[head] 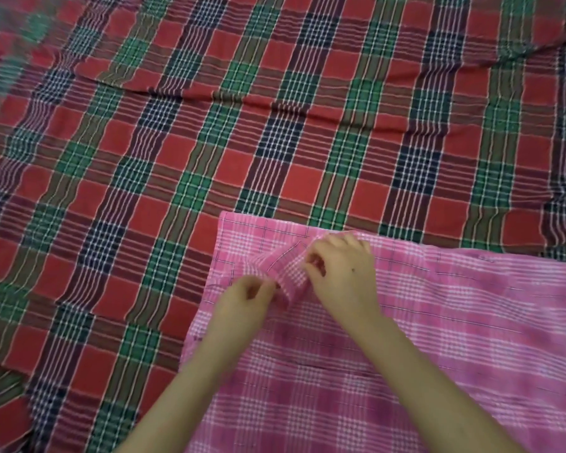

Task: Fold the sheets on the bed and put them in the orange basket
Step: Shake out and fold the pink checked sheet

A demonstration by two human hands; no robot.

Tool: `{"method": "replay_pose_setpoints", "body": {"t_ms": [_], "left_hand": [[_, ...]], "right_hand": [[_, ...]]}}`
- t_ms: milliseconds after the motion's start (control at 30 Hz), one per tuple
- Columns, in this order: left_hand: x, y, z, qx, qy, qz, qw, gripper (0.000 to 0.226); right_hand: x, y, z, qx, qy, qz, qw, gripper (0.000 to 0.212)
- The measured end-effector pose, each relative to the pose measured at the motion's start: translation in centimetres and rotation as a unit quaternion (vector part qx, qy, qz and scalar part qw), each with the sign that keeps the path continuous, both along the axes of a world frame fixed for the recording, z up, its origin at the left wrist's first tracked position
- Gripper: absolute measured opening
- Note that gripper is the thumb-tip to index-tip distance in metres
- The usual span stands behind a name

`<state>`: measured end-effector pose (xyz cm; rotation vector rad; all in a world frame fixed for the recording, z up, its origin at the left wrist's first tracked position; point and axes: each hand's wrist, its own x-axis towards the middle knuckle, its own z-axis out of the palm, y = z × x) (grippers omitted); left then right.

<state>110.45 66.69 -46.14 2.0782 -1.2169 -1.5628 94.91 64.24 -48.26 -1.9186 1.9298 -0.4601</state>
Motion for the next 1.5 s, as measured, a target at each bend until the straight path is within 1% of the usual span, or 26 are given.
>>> {"method": "replay_pose_setpoints", "body": {"t_ms": [100,167,233,267,300,333,367,400,433,467,533,567,600,667,733,800,900,1000,1067,1100,1167,1233,1333,1400,1467,1500], "left_hand": [[-1.3,-0.7,0.6,0.115,0.055,0.117,0.985,0.037],[-2.0,-1.2,1.3,0.204,0.101,0.160,0.961,0.033],[-2.1,-1.8,1.6,0.288,0.195,0.217,0.912,0.021],[-2.1,-2.1,1.7,0.320,0.247,0.258,0.877,0.015],[-1.8,-2.1,1.7,0.339,0.284,0.302,0.845,0.014],[-1.5,-2.2,1.8,0.345,0.304,0.334,0.823,0.016],[-1.3,-2.2,2.0,0.341,0.310,0.350,0.815,0.018],[-1.0,-2.2,2.1,0.330,0.303,0.362,0.817,0.019],[-0.7,-2.2,2.2,0.308,0.282,0.370,0.830,0.019],[-0.4,-2.1,2.7,0.276,0.248,0.370,0.852,0.018],[0.3,-2.1,3.4,0.155,0.160,0.353,0.909,0.013],[0.7,-2.0,3.8,0.081,0.123,0.342,0.928,0.011],[0.9,-2.2,4.6,0.022,0.104,0.330,0.938,0.010],[1.1,-2.9,5.9,-0.044,0.093,0.311,0.945,0.008],[1.1,-4.2,6.5,-0.102,0.062,0.276,0.954,0.001],[1.2,-6.0,6.5,-0.177,0.000,0.220,0.959,0.003],[1.2,-8.4,6.3,-0.242,-0.065,0.162,0.955,0.015],[1.4,-10.2,4.9,-0.253,-0.143,0.095,0.952,0.027],[2.2,-11.3,3.1,-0.210,-0.168,0.069,0.961,0.031],[2.7,-11.7,2.2,-0.168,-0.149,0.068,0.972,0.032],[3.6,-12.1,0.6,-0.081,-0.062,0.078,0.992,0.035],[4.4,-12.0,-0.6,-0.027,-0.011,0.084,0.996,0.037],[5.4,-11.2,-1.6,-0.024,-0.028,0.041,0.998,0.035],[5.6,-10.5,-2.1,-0.028,-0.063,0.009,0.998,0.034],[5.3,-9.6,-2.6,-0.049,-0.119,-0.034,0.991,0.030],[5.2,-9.3,-2.8,-0.072,-0.143,-0.048,0.986,0.028]], "right_hand": [[-0.1,0.7,-0.1,0.013,-0.005,0.001,1.000,0.011],[-0.1,0.8,-0.4,0.022,0.010,0.007,1.000,0.020],[-0.3,0.6,-0.5,0.035,0.021,0.003,0.999,0.028],[-0.5,0.4,-0.6,0.042,0.020,-0.003,0.999,0.029],[-0.5,0.4,-0.6,0.047,0.016,-0.007,0.999,0.029],[-0.6,0.3,-0.6,0.045,0.011,-0.010,0.999,0.028],[-0.7,0.3,-0.6,0.042,0.007,-0.014,0.999,0.029],[-0.7,0.4,-0.6,0.039,0.004,-0.018,0.999,0.031],[-0.8,0.4,-0.6,0.039,0.004,-0.021,0.999,0.034],[-1.0,0.4,-0.5,0.042,0.009,-0.026,0.999,0.037],[-1.6,0.3,-0.3,0.044,0.040,-0.043,0.997,0.042],[-2.0,0.2,-0.3,0.038,0.065,-0.049,0.996,0.043],[-2.6,0.0,-0.3,0.029,0.101,-0.054,0.993,0.044],[-3.9,-0.3,-0.5,0.014,0.166,-0.067,0.984,0.041],[-5.4,-0.8,-0.3,0.022,0.189,-0.053,0.980,0.028],[-6.8,-1.6,0.3,0.049,0.178,-0.029,0.982,0.020],[-8.9,-2.6,1.3,0.079,0.131,-0.020,0.988,0.022],[-10.1,-3.1,1.4,0.096,0.103,0.000,0.990,0.022],[-10.3,-3.3,1.0,0.104,0.108,0.014,0.989,0.021],[-10.3,-3.5,0.7,0.110,0.111,0.015,0.988,0.021],[-10.8,-3.3,0.3,0.117,0.114,0.002,0.987,0.021],[-12.1,-2.9,0.1,0.113,0.105,-0.018,0.988,0.023],[-15.0,-1.4,0.3,0.084,0.106,-0.035,0.990,0.028],[-17.3,0.2,0.5,0.062,0.114,-0.043,0.991,0.038],[-19.9,2.2,0.4,0.041,0.167,-0.055,0.984,0.049],[-21.2,3.2,0.3,0.030,0.204,-0.063,0.977,0.049]]}}
